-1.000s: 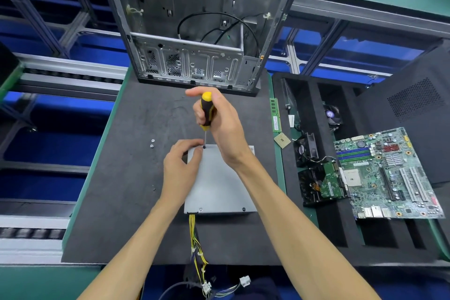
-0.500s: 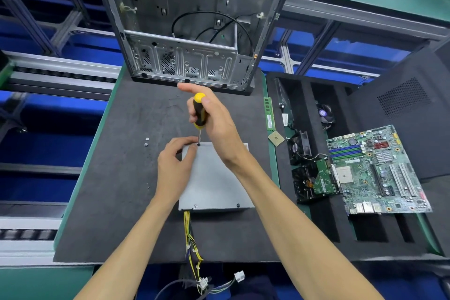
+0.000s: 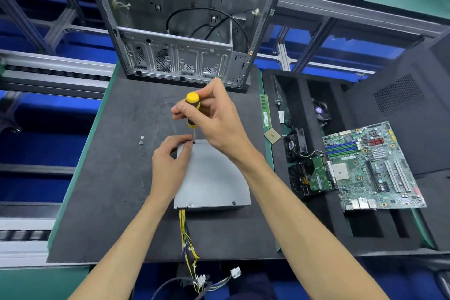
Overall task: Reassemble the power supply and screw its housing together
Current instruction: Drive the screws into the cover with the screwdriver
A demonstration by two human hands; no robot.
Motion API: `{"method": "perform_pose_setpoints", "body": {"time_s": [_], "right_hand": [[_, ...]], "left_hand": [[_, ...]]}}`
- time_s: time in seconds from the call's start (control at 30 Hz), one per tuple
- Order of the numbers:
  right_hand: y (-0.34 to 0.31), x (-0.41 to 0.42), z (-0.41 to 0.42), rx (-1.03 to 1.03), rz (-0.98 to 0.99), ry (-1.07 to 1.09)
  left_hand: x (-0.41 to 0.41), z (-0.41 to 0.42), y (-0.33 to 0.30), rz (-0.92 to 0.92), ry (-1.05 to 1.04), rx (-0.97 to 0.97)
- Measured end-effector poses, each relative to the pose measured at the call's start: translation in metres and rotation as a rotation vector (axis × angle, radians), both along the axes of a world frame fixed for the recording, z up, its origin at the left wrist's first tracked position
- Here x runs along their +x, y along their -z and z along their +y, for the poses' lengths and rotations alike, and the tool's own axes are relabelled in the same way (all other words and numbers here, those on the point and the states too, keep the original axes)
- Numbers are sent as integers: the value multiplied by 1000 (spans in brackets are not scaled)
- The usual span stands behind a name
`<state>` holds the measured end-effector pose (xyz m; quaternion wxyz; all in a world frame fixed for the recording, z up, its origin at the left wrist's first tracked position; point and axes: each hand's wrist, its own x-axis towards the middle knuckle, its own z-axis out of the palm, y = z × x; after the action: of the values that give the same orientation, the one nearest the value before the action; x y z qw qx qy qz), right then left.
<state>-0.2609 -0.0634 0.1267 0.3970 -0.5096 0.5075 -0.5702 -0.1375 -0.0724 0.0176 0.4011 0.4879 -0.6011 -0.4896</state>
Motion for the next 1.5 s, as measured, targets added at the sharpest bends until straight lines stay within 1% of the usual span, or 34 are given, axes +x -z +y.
{"method": "perform_pose_setpoints", "body": {"time_s": [0.2,0.3,0.47,0.63,0.93,1.03,1.13,1.37,1.5], "right_hand": [[12,2,2,22,-19,13],[8,8,2,43,-85,-11],[6,9,3,71,-68,-33],[3,7,4,3,-118,-25],[9,6,0,49,-124,140],[11,5,1,2,-130,63],[10,5,-1,3,-118,-2],[8,5,1,63,-115,-9],[7,4,3,65,-47,-2]], "left_hand": [[1,0,1,34,2,30],[0,0,1,47,-8,48],[1,0,2,39,-5,39],[0,0,2,50,-5,37],[0,0,4,98,3,38],[0,0,3,103,-3,44],[0,1,1,98,-3,48],[0,1,3,90,-8,46],[0,0,5,87,2,44]]}}
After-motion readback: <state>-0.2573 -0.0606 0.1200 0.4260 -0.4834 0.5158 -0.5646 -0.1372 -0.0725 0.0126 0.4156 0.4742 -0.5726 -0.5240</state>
